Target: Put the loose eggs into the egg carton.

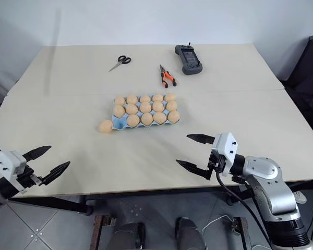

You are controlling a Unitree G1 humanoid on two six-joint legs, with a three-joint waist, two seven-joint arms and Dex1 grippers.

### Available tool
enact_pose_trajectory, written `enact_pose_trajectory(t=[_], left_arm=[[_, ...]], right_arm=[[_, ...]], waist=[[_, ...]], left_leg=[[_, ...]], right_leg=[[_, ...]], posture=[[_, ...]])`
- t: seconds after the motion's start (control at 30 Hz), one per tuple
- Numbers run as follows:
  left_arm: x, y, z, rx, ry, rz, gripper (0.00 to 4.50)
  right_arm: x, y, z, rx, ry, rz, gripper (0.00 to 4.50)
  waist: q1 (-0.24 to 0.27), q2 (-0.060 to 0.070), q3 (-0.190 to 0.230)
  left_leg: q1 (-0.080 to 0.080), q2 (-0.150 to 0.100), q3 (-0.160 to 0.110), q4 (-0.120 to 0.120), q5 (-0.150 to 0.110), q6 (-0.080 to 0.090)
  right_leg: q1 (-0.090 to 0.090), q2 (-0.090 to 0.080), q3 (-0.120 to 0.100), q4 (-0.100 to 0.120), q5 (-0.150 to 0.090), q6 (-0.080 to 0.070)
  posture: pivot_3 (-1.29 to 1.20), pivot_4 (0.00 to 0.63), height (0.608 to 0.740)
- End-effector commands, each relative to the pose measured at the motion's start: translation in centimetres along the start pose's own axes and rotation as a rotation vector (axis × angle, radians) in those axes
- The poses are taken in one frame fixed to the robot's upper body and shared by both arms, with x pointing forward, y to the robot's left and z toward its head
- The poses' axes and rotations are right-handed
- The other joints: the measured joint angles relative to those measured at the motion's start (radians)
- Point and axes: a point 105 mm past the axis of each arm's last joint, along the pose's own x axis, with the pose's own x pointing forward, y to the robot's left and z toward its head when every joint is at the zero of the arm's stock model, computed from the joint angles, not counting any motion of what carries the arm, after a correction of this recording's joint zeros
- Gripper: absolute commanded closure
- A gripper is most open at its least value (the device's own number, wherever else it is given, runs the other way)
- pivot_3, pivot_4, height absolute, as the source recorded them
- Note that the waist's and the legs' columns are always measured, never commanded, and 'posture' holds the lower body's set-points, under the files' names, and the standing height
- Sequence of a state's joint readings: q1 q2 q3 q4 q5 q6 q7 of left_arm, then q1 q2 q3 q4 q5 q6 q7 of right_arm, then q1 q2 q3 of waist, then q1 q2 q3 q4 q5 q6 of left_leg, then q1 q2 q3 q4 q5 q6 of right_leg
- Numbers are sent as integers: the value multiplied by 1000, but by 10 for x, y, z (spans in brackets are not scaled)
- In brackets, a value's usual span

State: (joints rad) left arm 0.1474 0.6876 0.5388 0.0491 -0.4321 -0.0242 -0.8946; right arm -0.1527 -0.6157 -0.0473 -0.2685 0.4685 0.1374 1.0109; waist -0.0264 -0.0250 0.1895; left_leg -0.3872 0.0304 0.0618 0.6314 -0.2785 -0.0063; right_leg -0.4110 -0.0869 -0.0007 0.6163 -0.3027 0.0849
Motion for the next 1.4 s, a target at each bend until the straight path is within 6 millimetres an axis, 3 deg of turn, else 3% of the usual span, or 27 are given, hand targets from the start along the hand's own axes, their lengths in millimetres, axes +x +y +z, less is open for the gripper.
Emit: enact_pose_trajectory(t=[0.03, 0.1, 0.27, 0.4, 0.63, 0.8, 0.9, 0.97, 1.23, 1.4], left_arm=[[4, -7, 13, -6, -51, -43, 20], [10, -8, 13, -18, -57, -45, 20], [46, 16, 22, -120, -117, 101, 20], [83, 10, 23, -136, -96, 29, 20], [130, 10, 19, -82, -46, 3, 20], [154, 14, 17, -78, -45, 19, 20], [168, 4, 15, -89, -45, -14, 20], [172, 3, 14, -96, -42, -22, 20], [167, 12, 18, -107, -87, -2, 2350], [143, 26, 35, -99, -209, 37, 2518]], right_arm=[[0, 3, 10, -57, -55, 19, 0], [-1, 2, 9, -57, -51, 15, 0], [-4, -1, 7, -61, -41, -9, 0], [-3, -4, 8, -64, -39, -19, 0], [0, -6, 12, -75, -53, -35, 0], [3, -3, 12, -65, -65, -51, 0], [4, -2, 11, -62, -69, -60, 0], [5, -2, 12, -64, -74, -65, 0], [5, -3, 12, -68, -79, -82, 0], [4, -1, 10, -62, -77, -85, 0]], waist=[[-2, 0, 0], [-2, 0, 0], [3, 0, 0], [1, -1, 0], [2, -1, 0], [6, -1, 0], [6, -1, 0], [5, -1, 0], [1, -1, 0], [-2, -1, 0]], left_leg=[[0, 0, 0, -1, 0, 0], [0, 1, 0, -2, 0, 0], [0, 1, -1, 0, 3, 4], [1, 0, 0, 2, 4, 5], [1, 1, 4, 2, 4, 5], [0, 1, 4, 7, 4, 5], [0, 1, 5, 9, 4, 5], [-1, 1, 5, 12, 3, 6], [-1, 2, 4, 15, 3, 6], [-1, 2, 4, 15, 2, 5]], right_leg=[[0, 0, -1, 0, 1, 1], [0, 0, -4, -1, 1, 1], [0, -1, -10, 2, 1, 1], [1, -1, -9, 4, 2, 3], [-1, 2, -15, 6, 2, 4], [-1, 3, -19, 7, 3, 6], [0, 3, -18, 8, 4, 7], [0, 3, -18, 9, 4, 7], [0, 3, -18, 11, 4, 7], [0, 3, -18, 11, 4, 7]], posture=[[0, 150, 740], [0, 150, 740], [0, 150, 740], [0, 150, 740], [0, 150, 740], [0, 150, 740], [0, 150, 740], [0, 150, 740], [0, 150, 740], [0, 150, 740]])
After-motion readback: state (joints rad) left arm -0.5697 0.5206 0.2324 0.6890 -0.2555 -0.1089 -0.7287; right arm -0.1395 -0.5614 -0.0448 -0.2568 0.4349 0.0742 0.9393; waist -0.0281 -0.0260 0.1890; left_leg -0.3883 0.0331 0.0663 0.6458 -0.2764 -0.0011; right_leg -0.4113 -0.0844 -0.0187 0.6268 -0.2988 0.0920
